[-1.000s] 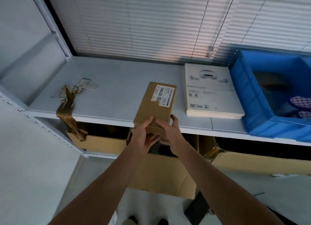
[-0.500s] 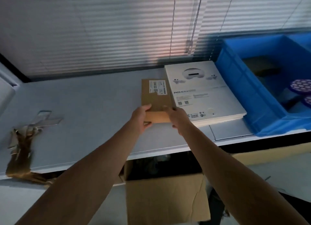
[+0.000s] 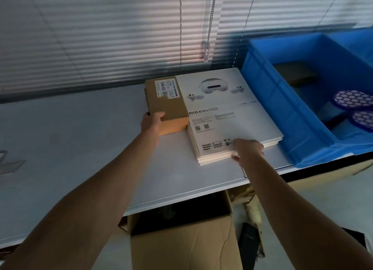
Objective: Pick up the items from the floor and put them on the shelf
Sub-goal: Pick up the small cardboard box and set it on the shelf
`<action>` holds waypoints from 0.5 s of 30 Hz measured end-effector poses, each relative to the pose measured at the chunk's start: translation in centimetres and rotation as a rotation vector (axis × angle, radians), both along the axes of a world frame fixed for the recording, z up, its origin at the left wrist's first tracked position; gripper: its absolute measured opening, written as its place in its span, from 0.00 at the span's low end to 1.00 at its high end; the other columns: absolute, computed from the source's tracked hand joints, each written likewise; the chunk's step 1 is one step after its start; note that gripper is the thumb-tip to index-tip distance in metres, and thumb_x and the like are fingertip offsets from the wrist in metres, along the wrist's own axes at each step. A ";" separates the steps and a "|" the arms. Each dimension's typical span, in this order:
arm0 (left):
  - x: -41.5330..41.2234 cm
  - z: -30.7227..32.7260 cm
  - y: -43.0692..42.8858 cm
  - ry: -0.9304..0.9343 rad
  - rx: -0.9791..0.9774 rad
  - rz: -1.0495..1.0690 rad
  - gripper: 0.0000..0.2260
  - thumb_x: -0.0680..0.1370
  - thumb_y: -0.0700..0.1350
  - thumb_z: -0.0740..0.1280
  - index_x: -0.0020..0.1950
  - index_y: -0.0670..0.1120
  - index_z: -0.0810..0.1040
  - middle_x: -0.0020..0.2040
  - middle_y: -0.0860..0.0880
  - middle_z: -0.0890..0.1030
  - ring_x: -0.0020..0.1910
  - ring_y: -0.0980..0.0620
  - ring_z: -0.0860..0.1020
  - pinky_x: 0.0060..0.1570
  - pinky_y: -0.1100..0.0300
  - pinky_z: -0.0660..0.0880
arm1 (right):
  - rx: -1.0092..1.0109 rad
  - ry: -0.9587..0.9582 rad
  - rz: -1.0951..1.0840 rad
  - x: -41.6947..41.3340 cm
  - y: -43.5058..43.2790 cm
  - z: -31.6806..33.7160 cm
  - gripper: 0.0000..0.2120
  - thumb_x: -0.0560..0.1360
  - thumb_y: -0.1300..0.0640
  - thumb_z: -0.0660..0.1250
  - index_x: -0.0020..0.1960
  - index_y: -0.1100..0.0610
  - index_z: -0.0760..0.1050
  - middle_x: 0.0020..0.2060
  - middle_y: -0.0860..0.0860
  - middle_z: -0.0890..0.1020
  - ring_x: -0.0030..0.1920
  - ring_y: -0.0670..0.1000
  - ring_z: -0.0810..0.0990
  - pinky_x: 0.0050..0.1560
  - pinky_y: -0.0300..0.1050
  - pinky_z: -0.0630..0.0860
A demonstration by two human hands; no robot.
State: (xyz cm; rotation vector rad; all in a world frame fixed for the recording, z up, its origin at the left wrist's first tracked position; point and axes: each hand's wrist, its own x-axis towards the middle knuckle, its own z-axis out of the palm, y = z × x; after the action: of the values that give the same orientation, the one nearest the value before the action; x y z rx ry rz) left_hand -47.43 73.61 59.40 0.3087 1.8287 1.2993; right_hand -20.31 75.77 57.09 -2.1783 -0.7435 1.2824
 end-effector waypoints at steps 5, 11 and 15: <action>-1.3 0.0 1.6 -0.043 -0.017 -0.054 0.15 0.72 0.48 0.71 0.58 0.47 0.79 0.59 0.47 0.81 0.57 0.46 0.79 0.63 0.51 0.75 | 0.050 -0.125 0.081 -1.1 1.4 -0.3 0.25 0.75 0.54 0.68 0.68 0.63 0.65 0.55 0.56 0.73 0.53 0.55 0.76 0.57 0.47 0.80; -0.8 -0.7 0.1 0.081 -0.061 0.032 0.25 0.69 0.56 0.72 0.60 0.42 0.79 0.60 0.45 0.82 0.58 0.44 0.80 0.62 0.49 0.77 | 0.087 0.164 0.000 1.7 -1.6 0.5 0.18 0.73 0.54 0.71 0.60 0.58 0.72 0.48 0.56 0.79 0.43 0.53 0.82 0.49 0.54 0.84; 4.0 -0.4 -5.2 0.258 -0.031 0.170 0.26 0.70 0.51 0.69 0.65 0.41 0.76 0.63 0.41 0.80 0.61 0.41 0.79 0.59 0.50 0.75 | 0.170 0.142 0.127 5.0 -6.7 1.5 0.04 0.77 0.56 0.67 0.49 0.53 0.80 0.40 0.53 0.81 0.42 0.54 0.82 0.53 0.54 0.83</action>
State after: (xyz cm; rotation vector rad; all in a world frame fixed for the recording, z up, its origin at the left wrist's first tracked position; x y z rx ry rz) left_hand -43.48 68.40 58.98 0.3216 2.1287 1.3980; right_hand -15.31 69.06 58.59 -1.9106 -0.9099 1.3674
